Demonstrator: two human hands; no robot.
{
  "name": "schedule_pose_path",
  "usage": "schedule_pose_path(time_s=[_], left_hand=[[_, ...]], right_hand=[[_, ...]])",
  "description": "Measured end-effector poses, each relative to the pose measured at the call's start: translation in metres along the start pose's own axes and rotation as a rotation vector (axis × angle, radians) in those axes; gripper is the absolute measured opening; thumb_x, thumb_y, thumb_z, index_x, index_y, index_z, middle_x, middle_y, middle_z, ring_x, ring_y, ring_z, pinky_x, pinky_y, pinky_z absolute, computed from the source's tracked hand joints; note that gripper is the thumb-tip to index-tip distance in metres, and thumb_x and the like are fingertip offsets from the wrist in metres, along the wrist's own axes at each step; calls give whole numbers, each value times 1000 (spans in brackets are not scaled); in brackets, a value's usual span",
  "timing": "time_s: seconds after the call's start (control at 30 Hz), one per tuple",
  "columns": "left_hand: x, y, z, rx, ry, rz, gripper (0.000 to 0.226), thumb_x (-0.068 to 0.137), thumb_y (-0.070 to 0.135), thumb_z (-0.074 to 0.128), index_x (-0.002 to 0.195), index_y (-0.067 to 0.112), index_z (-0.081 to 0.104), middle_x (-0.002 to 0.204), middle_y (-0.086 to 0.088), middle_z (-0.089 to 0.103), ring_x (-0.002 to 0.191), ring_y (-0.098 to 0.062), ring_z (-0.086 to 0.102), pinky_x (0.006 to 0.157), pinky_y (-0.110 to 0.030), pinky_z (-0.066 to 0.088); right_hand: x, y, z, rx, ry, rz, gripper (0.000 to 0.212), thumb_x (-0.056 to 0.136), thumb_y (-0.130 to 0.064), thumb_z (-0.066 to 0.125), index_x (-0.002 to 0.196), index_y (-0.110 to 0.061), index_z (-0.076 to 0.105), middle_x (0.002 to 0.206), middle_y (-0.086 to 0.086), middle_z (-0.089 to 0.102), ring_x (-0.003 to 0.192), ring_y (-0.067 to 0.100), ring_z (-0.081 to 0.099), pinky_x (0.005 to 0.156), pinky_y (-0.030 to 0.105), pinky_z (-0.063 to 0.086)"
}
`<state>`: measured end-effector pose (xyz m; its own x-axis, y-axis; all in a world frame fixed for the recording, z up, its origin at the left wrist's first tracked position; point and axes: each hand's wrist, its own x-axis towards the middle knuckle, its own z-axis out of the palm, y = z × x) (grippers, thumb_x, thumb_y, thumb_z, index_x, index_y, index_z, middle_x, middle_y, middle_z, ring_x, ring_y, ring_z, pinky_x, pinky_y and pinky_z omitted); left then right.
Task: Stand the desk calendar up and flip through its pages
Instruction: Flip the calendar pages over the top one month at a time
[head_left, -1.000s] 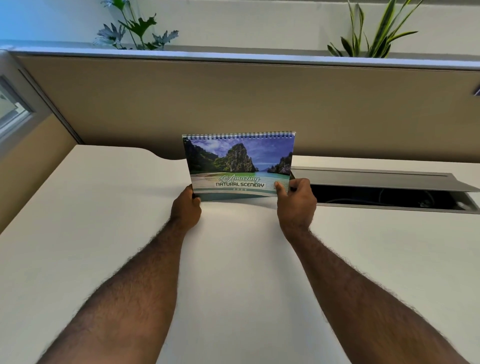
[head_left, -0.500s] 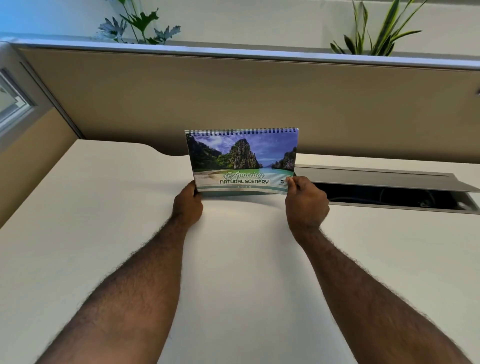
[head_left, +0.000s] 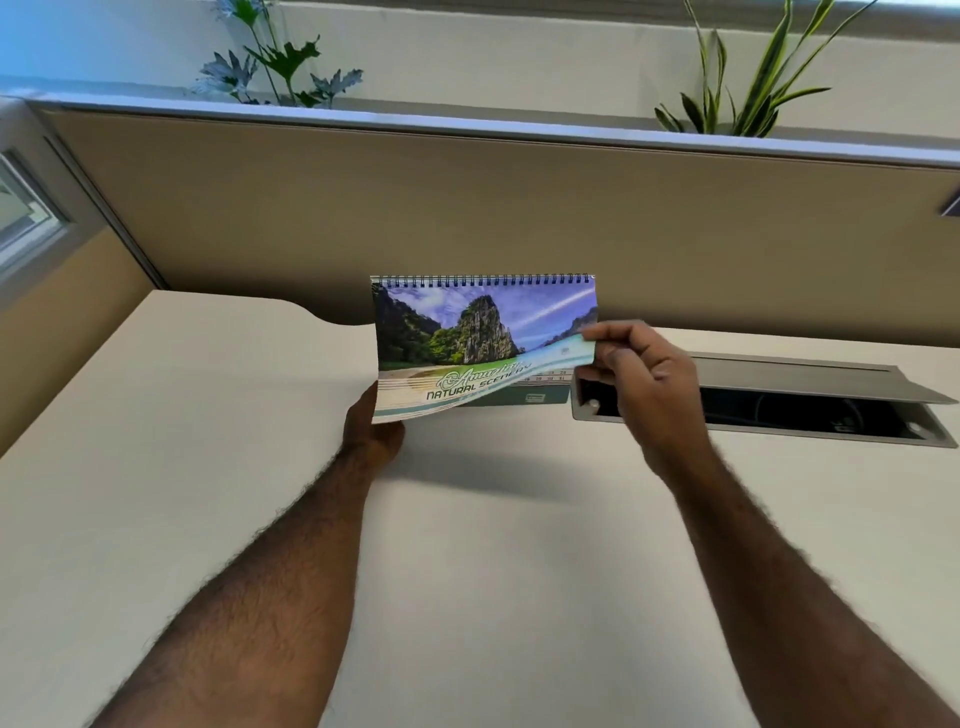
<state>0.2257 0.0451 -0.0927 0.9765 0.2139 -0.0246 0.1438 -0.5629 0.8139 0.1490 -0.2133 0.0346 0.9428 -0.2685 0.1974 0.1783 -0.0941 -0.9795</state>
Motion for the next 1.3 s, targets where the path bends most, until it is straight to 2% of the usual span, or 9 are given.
schedule_pose_path(time_s=[0.07, 0.13, 0.37, 0.73, 0.87, 0.97, 1.07, 1.17, 1.3], left_hand=[[1, -2, 0, 45, -53, 24, 36, 92, 8, 44, 127, 2, 47, 138, -22, 48, 127, -36, 44, 107, -30, 35], [-1, -1, -1, 154, -57, 22, 36, 92, 13, 43, 126, 4, 47, 135, -21, 51, 125, -37, 46, 106, -39, 34], [-5, 8, -2, 141, -71, 31, 34, 92, 10, 44, 126, 11, 48, 130, -15, 57, 119, -33, 52, 100, -37, 42], [-6, 9, -1, 132, -57, 18, 28, 93, 12, 44, 120, 7, 49, 127, -15, 58, 117, -32, 54, 100, -39, 45], [-3, 6, 0, 136, -63, 12, 30, 94, 13, 44, 123, 9, 47, 131, -12, 56, 119, -31, 52, 102, -38, 43], [-3, 6, 1, 143, -58, 18, 29, 94, 14, 44, 122, 10, 48, 130, -12, 57, 119, -31, 53, 101, -37, 43], [-2, 7, 2, 150, -58, 16, 31, 94, 15, 44, 124, 10, 47, 131, -11, 56, 119, -30, 53, 101, -38, 44], [-1, 5, 2, 157, -64, 12, 32, 94, 15, 43, 126, 11, 46, 131, -12, 56, 119, -30, 53, 100, -38, 44], [-2, 4, 1, 165, -69, 17, 31, 94, 15, 43, 124, 10, 47, 131, -12, 57, 119, -31, 53, 100, -36, 44]], right_hand=[[9, -17, -7, -12, -95, -82, 19, 92, -2, 54, 95, -15, 67, 87, 6, 75, 80, 14, 73, 74, 22, 57], [24, -33, -13, -73, -139, -158, 8, 92, -11, 62, 98, -14, 67, 86, -2, 77, 79, 16, 75, 71, 22, 57], [91, -73, -13, -137, -84, -217, 7, 90, -26, 67, 91, -20, 70, 71, -6, 75, 51, 7, 62, 47, 17, 48], [190, -28, 9, -89, -25, 453, 22, 81, -19, 71, 63, -19, 59, 48, -8, 48, 44, 6, 37, 42, 20, 27], [188, 13, 17, -168, -80, 731, 21, 84, -20, 64, 64, -18, 58, 55, -4, 60, 63, 11, 49, 56, 18, 43], [172, 39, 15, -313, -119, 893, 41, 78, -14, 58, 38, -16, 51, 41, -5, 55, 38, 7, 44, 41, 16, 30], [158, 57, 15, -355, -108, 953, 52, 74, -6, 53, 24, -14, 42, 34, -6, 49, 32, 8, 31, 34, 14, 20], [146, 65, 17, -254, -62, 976, 34, 57, -6, 58, 29, -17, 41, 42, -7, 50, 46, 9, 32, 41, 21, 20], [139, 70, 15, -222, -32, 880, 39, 70, -6, 62, 35, -17, 50, 53, -4, 55, 55, 12, 40, 50, 23, 28]])
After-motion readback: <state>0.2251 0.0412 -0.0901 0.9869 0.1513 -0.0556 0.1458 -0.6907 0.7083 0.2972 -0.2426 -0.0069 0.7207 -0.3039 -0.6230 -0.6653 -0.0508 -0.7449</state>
